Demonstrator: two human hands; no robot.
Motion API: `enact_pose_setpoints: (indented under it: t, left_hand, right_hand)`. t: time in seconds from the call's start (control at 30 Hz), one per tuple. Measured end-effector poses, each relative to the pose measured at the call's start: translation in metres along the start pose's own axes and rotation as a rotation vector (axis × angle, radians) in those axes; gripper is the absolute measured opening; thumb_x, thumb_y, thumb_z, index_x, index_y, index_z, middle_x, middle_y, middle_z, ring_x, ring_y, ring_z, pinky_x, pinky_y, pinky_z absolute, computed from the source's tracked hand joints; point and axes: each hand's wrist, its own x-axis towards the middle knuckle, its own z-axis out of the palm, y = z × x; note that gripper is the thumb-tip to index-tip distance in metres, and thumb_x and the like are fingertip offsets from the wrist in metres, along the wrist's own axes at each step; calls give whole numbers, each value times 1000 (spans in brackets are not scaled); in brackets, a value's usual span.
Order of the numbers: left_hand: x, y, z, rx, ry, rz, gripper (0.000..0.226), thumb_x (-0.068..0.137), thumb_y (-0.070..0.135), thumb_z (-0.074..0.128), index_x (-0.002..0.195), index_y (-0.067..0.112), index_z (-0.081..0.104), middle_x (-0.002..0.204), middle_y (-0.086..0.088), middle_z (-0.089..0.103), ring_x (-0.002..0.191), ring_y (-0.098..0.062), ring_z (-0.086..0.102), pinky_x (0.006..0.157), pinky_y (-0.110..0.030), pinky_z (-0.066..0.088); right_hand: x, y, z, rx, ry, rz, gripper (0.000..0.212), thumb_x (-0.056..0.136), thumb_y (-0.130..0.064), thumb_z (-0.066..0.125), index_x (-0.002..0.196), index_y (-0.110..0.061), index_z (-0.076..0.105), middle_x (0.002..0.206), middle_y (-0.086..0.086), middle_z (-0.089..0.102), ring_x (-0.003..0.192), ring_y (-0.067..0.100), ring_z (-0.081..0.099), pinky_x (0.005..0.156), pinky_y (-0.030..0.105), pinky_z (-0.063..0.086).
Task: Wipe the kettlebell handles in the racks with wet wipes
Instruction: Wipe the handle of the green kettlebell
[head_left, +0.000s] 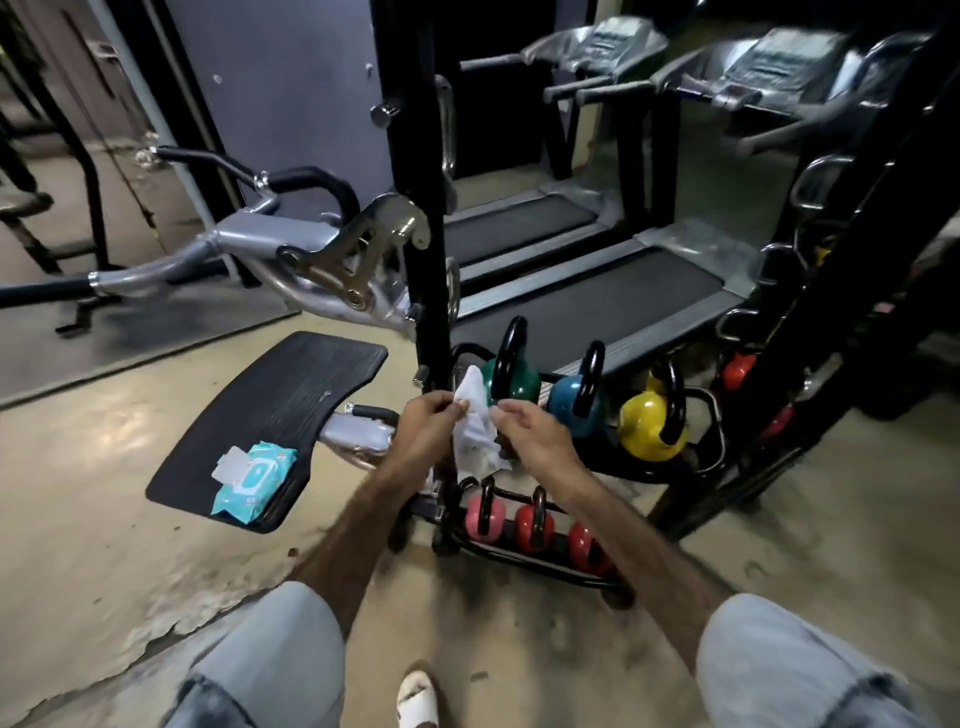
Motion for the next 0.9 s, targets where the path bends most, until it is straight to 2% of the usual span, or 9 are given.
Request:
enact_pose_setpoints:
  t: [0.1,0.2,0.3,0.4,0.5,0.6,0.67,0.8,0.9]
  left_hand:
    - [12,8,19,-52,-148,-16,25,98,25,49,101,11,69,88,-7,71,83,-24,68,71,-34,56]
    - [35,15,31,-174,-285,-77,27,101,17,42,109,6,64,93,-10,69,84,-21,68,72,-29,56]
    - [72,17,30,-174,-282,-93,25,102,11,38,119,6,54,102,-15,66,87,-23,67,76,-31,57]
    - [112,9,23,-131,-186,-84,21,99,6,43,115,-2,53,98,-20,66,77,-25,68,74,-37,60]
    - [152,-5,18,100,-143,-5,19,93,5,51,110,5,60,96,-11,69,75,-24,68,76,-44,59]
    - [189,-15,17,387,-219,161,24,90,5,57,112,9,65,106,-2,69,95,-14,66,88,-29,54]
    - [201,-18,19,495,-236,256,29,88,1,56,114,10,66,111,0,68,102,-11,64,92,-23,50]
    - [245,-17,28,509,-250,371,39,77,-12,51,109,4,67,109,-10,69,101,-20,65,94,-36,52]
    - [278,-5,43,530,-316,400,43,75,-10,53,116,-2,62,117,-19,65,105,-29,63,94,-40,52]
  right_hand:
    - [21,4,4,226,-46,110,33,91,-47,61,112,-23,69,109,-3,72,102,16,67,81,27,54]
    - [51,3,2,325,63,159,27,90,-39,65,110,-21,71,100,-1,74,96,16,69,82,31,55]
    - [85,10,-3,293,159,187,15,90,-21,64,100,-16,74,89,2,74,88,22,69,75,35,57]
    - [118,20,-8,244,243,248,12,88,-18,65,94,-17,75,91,4,75,93,30,71,83,46,59]
    - [141,17,-19,154,408,230,21,90,-18,63,109,-18,72,97,-5,72,90,18,68,80,35,58]
    - [163,16,-27,3,507,153,27,94,-20,60,119,-22,68,104,-8,70,92,11,62,70,21,45]
    - [172,18,-27,-85,504,83,28,94,-21,60,121,-20,69,112,-6,72,97,9,63,78,18,44]
    - [191,31,-14,-156,430,-58,30,94,-16,61,123,-18,68,104,-4,73,83,-8,61,73,1,41]
    - [196,50,1,-209,270,-181,41,92,-18,56,133,-17,60,139,-5,49,125,1,50,100,1,34]
